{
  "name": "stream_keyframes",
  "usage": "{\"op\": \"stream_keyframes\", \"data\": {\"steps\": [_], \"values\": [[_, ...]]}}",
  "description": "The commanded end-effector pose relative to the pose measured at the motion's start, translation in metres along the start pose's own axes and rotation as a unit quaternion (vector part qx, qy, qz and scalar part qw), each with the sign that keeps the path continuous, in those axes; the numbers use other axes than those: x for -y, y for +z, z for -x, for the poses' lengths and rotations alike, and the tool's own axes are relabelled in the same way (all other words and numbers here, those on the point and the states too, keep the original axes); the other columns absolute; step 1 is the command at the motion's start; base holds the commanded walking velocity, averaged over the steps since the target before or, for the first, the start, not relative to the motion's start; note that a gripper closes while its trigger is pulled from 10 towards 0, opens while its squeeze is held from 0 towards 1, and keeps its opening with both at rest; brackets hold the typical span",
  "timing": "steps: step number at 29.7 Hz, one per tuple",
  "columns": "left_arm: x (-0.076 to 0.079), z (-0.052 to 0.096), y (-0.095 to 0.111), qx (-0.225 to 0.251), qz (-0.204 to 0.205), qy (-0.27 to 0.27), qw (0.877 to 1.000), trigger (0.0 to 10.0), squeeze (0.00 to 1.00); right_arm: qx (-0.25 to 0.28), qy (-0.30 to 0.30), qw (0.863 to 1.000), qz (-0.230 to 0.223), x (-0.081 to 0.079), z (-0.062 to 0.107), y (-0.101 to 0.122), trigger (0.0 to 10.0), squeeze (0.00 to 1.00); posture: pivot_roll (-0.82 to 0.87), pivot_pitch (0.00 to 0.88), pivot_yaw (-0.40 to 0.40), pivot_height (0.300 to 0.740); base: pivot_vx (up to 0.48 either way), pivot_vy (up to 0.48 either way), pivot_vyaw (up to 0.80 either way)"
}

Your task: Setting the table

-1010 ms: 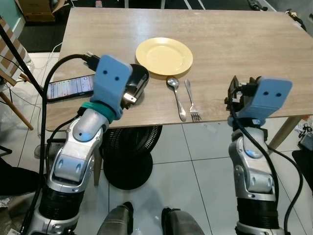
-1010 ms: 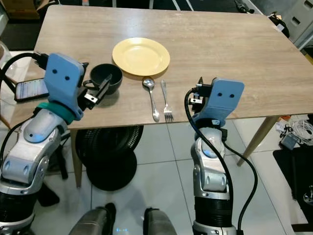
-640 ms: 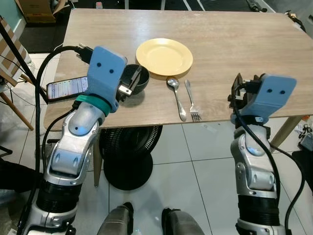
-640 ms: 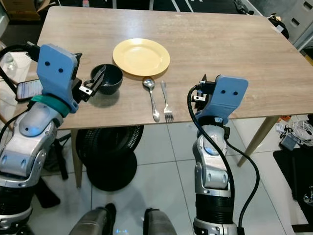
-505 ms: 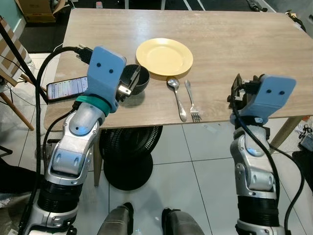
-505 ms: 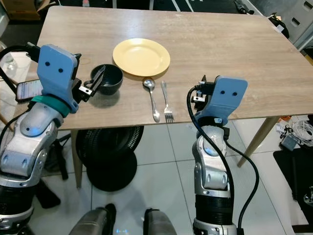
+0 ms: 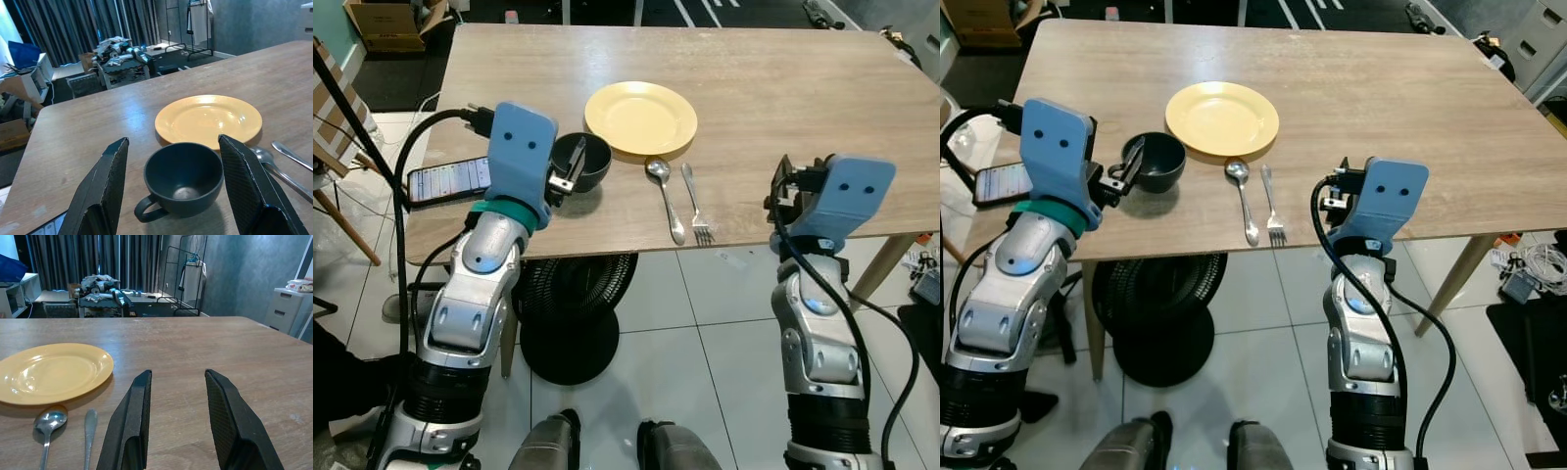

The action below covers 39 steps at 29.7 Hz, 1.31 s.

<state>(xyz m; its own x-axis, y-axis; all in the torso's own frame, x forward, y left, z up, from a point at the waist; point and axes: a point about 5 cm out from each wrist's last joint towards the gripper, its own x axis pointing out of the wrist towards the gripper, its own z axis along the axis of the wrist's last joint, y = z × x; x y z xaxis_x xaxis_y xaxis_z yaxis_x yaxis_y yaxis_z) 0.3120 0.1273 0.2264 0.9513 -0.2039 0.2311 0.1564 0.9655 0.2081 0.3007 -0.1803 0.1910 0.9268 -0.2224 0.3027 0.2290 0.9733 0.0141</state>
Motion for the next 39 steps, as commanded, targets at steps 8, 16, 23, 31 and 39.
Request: {"op": "stream_keyframes", "data": {"steps": [8,16,23,31,39], "values": [[0.0013,-0.0043,-0.0038,0.001,0.0,0.01,1.0,10.0,0.0,-0.004,0.001,1.0,0.006,0.0029,0.0,-0.0025,10.0,0.0,-0.02,0.0,-0.001,0.74,0.0,0.0,0.0],[0.0022,-0.0043,-0.0048,0.001,-0.001,0.008,1.0,10.0,0.0,-0.007,-0.003,1.0,0.007,0.0047,0.0015,-0.0044,10.0,0.0,-0.02,0.001,0.0,0.74,0.0,0.0,0.0],[0.0008,-0.0028,-0.0071,-0.002,-0.006,0.014,1.0,10.0,0.0,-0.012,0.006,1.0,0.003,-0.0017,0.0004,-0.0072,10.0,0.0,0.0,0.007,-0.015,0.74,0.0,0.0,0.0],[0.0002,-0.003,-0.0093,-0.002,-0.007,0.017,1.0,10.0,0.0,-0.012,0.009,1.0,0.004,-0.0017,-0.0009,-0.0065,10.0,0.0,-0.01,0.007,-0.019,0.74,-0.066,0.0,0.0],[0.0007,-0.0035,-0.0094,-0.001,-0.007,0.018,1.0,10.0,0.0,-0.013,0.007,1.0,0.006,-0.0005,-0.0007,-0.0072,10.0,0.0,-0.01,0.006,-0.015,0.74,-0.321,0.0,0.0]]}}
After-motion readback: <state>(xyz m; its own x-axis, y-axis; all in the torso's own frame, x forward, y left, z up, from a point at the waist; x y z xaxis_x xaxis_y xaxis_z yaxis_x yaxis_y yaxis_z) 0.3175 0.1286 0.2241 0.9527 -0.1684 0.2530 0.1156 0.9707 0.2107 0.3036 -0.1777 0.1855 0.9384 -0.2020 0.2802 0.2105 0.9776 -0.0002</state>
